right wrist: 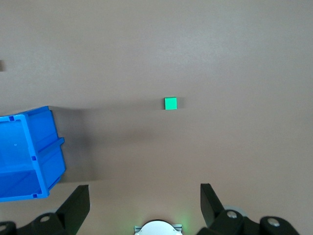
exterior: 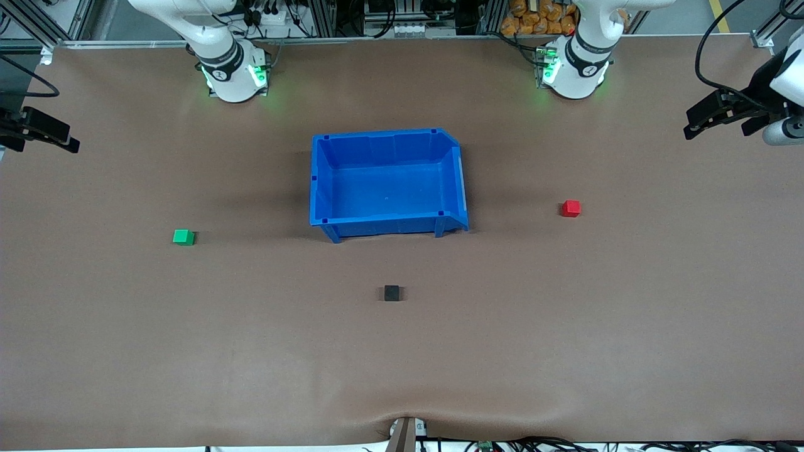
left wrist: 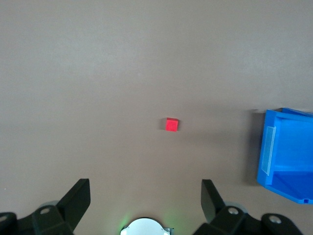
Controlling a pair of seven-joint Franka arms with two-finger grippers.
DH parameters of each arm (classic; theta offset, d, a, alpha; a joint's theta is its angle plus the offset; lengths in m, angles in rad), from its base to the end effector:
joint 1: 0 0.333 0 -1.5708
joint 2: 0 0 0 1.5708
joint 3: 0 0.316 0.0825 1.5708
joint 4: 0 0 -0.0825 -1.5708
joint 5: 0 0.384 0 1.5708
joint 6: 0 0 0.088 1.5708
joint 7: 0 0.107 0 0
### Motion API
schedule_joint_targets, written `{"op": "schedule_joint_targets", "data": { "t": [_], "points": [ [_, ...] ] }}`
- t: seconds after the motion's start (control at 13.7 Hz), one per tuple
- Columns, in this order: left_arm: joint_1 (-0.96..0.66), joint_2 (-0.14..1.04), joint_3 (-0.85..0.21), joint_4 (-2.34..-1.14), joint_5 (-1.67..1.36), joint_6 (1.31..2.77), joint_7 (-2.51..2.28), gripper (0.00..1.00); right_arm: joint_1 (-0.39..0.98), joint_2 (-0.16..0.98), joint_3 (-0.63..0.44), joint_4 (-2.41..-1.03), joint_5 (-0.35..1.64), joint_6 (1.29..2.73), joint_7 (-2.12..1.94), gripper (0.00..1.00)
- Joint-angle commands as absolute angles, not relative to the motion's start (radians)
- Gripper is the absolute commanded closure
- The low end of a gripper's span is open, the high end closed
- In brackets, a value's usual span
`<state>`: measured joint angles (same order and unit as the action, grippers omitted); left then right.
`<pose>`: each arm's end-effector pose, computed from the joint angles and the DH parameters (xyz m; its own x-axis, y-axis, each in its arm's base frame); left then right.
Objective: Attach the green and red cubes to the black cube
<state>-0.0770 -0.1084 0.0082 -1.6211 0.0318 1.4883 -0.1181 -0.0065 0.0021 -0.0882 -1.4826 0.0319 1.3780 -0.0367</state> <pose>0.5108 -0.0313 0.6517 0.9984 0.0518 -0.0206 0.0511 -0.9981 -0.0335 0.5327 -0.0466 0.6483 0.9931 -0.0514 -0.1052 -0.0554 -0.9978 -0.0355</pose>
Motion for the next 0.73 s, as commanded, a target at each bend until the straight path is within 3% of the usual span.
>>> {"op": "schedule_joint_targets", "data": {
  "t": [0.0,0.66],
  "points": [
    [-0.072,-0.106,0.009,-1.606,0.023,1.473,-0.107,0.0,-0.025,-0.012,-0.077,-1.493,0.037,1.381,-0.043,0.0],
    [-0.071,-0.1,0.011,-1.585,0.026,1.463,-0.109,0.0,-0.026,-0.012,-0.077,-1.493,0.037,1.382,-0.044,0.0]
  ]
}}
